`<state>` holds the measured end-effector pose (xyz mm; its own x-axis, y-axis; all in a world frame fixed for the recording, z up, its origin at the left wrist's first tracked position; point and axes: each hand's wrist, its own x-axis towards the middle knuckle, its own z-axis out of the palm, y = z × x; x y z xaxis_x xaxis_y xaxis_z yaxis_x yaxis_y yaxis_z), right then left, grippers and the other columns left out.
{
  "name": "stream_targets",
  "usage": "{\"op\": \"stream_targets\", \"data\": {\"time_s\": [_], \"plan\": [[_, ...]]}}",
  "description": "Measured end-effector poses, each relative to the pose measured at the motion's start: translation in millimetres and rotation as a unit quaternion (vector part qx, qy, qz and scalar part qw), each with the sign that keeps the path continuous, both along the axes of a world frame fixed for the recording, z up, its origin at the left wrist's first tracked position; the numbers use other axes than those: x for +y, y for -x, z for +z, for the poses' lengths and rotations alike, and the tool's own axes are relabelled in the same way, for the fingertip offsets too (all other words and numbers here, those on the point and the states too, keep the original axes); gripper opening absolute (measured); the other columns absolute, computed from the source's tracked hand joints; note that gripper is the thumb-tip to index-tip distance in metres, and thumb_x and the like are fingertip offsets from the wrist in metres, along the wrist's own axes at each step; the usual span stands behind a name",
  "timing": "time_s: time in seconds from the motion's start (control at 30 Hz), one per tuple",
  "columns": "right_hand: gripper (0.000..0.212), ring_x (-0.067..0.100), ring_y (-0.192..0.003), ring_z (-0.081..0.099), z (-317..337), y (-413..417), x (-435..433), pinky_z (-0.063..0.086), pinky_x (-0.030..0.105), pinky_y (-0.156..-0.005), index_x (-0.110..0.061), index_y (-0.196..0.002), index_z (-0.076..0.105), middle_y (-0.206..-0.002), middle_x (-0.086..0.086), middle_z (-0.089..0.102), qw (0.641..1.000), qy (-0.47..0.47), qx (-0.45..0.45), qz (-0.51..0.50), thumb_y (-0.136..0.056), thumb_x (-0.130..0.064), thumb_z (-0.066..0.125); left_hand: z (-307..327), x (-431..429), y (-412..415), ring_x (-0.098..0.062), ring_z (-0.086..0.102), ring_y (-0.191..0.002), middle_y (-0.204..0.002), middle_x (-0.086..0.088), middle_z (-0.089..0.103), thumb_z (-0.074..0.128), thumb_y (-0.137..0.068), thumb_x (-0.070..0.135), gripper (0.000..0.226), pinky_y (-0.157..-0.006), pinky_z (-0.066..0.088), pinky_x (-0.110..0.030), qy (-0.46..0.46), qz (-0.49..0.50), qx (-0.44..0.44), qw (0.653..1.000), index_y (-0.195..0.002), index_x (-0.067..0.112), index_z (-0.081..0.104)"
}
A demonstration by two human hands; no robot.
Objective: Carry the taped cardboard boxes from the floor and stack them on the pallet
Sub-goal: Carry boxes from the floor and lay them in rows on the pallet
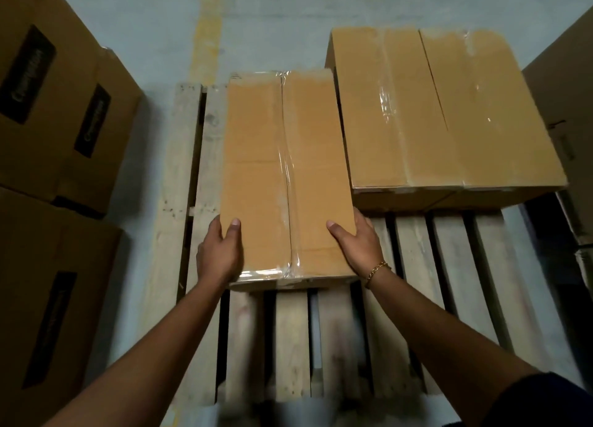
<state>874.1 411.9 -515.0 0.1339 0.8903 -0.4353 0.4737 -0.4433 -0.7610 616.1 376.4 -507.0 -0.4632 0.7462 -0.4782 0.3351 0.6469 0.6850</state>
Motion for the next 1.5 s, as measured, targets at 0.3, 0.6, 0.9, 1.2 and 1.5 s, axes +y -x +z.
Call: {"op": "stream_targets", "data": {"time_s": [0.3,0.6,0.9,1.2,1.5], "plan": [[0.059,0.02,-0.125,0.052,-59.8,-6.4,29.9,0.04,0.029,-0.092,-0.025,-0.146,0.044,-0.144,-0.001,0.046,0.997,-0.044,-0.065,-0.012,-0.093,-0.038,0.066,-69.4,33.6,-10.8,-0.033,0.048,-0.137,-0.151,-0.004,0.052,0.044,-0.104,0.051,0.056,-0.111,0.04,-0.049,-0.038,0.0,-0.006,0.999,-0.155,0.028,0.037],[0.058,0.011,-0.112,0.049,-85.2,0.0,31.0,0.049,0.039,-0.088,-0.026,-0.131,0.041,-0.135,-0.007,0.047,0.986,-0.117,-0.108,-0.058,-0.085,-0.039,0.074,-83.0,34.8,-19.1,-0.033,0.046,-0.138,-0.153,-0.007,0.05,0.044,-0.105,0.048,0.056,-0.109,0.037,-0.045,-0.074,0.007,0.031,0.997,-0.155,0.023,0.037],[0.094,0.029,-0.145,0.031,-54.3,-29.6,29.6,0.034,0.047,-0.111,-0.022,-0.154,0.027,-0.16,0.003,0.027,0.96,-0.059,-0.218,0.164,-0.082,-0.074,0.058,-61.5,24.4,14.7,-0.025,0.052,-0.129,-0.149,0.002,0.049,0.063,-0.086,0.067,0.087,-0.104,0.045,-0.044,-0.052,-0.202,-0.012,0.978,-0.154,0.026,0.026],[0.153,0.027,-0.152,-0.022,-49.2,-59.4,13.5,-0.001,0.054,-0.122,-0.019,-0.156,-0.023,-0.165,0.003,-0.027,0.812,-0.07,-0.454,0.361,-0.051,-0.101,0.051,-68.0,-4.1,29.8,-0.028,0.042,-0.142,-0.17,0.0,0.01,0.089,-0.068,0.053,0.146,-0.102,0.049,-0.04,0.0,-0.378,0.163,0.911,-0.158,0.025,-0.023],[0.15,0.023,-0.155,-0.009,-49.6,-54.9,43.4,0.007,0.054,-0.123,-0.018,-0.159,-0.011,-0.168,-0.001,-0.013,0.843,-0.079,-0.45,0.286,-0.049,-0.105,0.043,-67.4,34.8,25.6,-0.031,0.04,-0.144,-0.168,-0.006,0.021,0.085,-0.077,0.045,0.128,-0.108,0.044,-0.046,-0.037,-0.354,0.213,0.91,-0.162,0.019,-0.006]]}}
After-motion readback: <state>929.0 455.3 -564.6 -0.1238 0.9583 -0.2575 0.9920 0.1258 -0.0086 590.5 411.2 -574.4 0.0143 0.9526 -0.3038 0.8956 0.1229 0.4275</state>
